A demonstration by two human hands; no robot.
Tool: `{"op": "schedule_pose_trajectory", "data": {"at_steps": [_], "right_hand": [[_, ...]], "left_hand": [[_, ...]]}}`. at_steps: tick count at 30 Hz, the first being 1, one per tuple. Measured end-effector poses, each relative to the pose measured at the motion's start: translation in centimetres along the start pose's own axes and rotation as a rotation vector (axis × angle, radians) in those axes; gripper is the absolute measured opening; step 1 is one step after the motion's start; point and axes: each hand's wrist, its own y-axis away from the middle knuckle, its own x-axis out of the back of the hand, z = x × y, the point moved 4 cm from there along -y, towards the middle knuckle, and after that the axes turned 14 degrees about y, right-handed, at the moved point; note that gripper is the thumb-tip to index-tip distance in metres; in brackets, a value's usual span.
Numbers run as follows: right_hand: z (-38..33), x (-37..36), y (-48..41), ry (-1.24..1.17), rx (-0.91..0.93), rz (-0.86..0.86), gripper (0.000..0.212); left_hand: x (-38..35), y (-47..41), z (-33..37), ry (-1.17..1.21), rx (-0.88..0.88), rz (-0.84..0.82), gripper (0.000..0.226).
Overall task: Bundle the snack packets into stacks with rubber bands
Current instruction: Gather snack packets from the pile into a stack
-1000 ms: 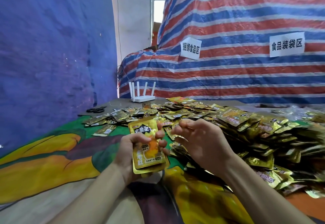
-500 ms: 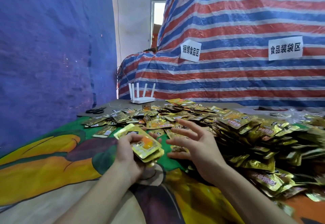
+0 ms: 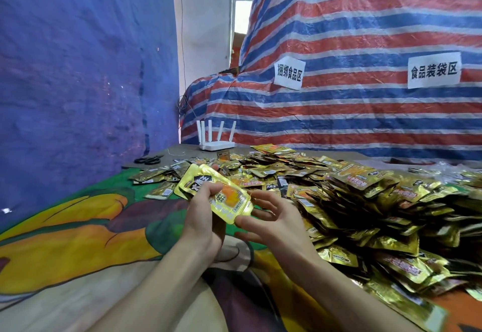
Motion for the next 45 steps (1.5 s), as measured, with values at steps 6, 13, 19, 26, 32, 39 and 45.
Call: {"op": "schedule_pose_trajectory", "data": {"at_steps": [6, 13, 19, 26, 32, 39, 45], "right_hand": [[0.1, -0.3, 0.1, 0.080, 0.047, 0.009, 0.095], [-0.8, 0.7, -0.5, -0.291, -0.006, 0.018, 0.054], [-1.0, 0.6, 0.0, -0.210, 0.063, 0.064, 0.058], [-1.1, 0.3, 0.2, -0.151, 0.107, 0.063, 0.068], [-1.4, 1.0, 0.3, -0.071, 0.159, 0.107, 0.064], [-1.8, 1.4, 0.5, 0.120, 0.224, 0.166, 0.059], [-0.8, 1.3, -0.2, 0.006, 0.099, 0.150, 0.035]], "left_hand": [[0.4, 0.0, -0.9, -0.124, 0.000, 0.151, 0.019], [1.1, -0.3, 0.6, -0.035, -0.114, 0.240, 0.029], [0.8, 0.2, 0.3, -0.072, -0.114, 0.248, 0.022], [-0.2, 0.8, -0.4, -0.095, -0.101, 0.166, 0.021], [-0.5, 1.2, -1.3, -0.160, 0.055, -0.025, 0.032], [-0.5, 0.9, -1.8, -0.285, 0.101, -0.103, 0.037], [-0.9, 1.2, -2.0, -0.087, 0.208, -0.203, 0.028]]}}
